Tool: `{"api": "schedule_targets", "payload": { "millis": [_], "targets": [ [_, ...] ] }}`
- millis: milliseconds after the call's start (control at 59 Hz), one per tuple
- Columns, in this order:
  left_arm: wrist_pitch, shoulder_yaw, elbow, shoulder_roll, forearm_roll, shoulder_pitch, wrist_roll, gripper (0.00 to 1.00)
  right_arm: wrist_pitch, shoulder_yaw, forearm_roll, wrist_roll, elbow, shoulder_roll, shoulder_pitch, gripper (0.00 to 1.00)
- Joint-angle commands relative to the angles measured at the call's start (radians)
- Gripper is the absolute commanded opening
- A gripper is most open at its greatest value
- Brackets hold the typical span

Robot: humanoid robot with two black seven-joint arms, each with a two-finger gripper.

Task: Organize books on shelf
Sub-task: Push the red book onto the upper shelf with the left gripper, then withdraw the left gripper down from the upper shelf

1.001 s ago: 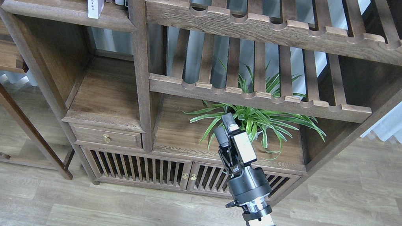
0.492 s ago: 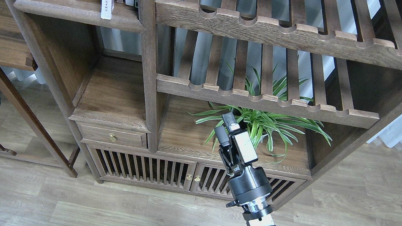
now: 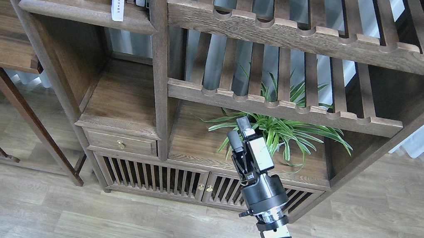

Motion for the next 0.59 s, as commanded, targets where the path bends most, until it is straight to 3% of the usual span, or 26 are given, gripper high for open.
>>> {"api": "schedule_targets", "payload": {
  "millis": [0, 577],
  "targets": [
    [0.0, -0.016, 0.002, 0.004, -0.002, 0.018, 0.0, 0.19, 0.004, 0.001, 0.003, 0.002, 0.003, 0.0, 0.0, 0.99],
    [0.0, -0.021, -0.054, 0.01, -0.094, 0.064, -0.002, 0.43, -0.003, 0.002, 0.006, 0.002, -0.002, 0.0, 0.014, 0.99]
  ]
}}
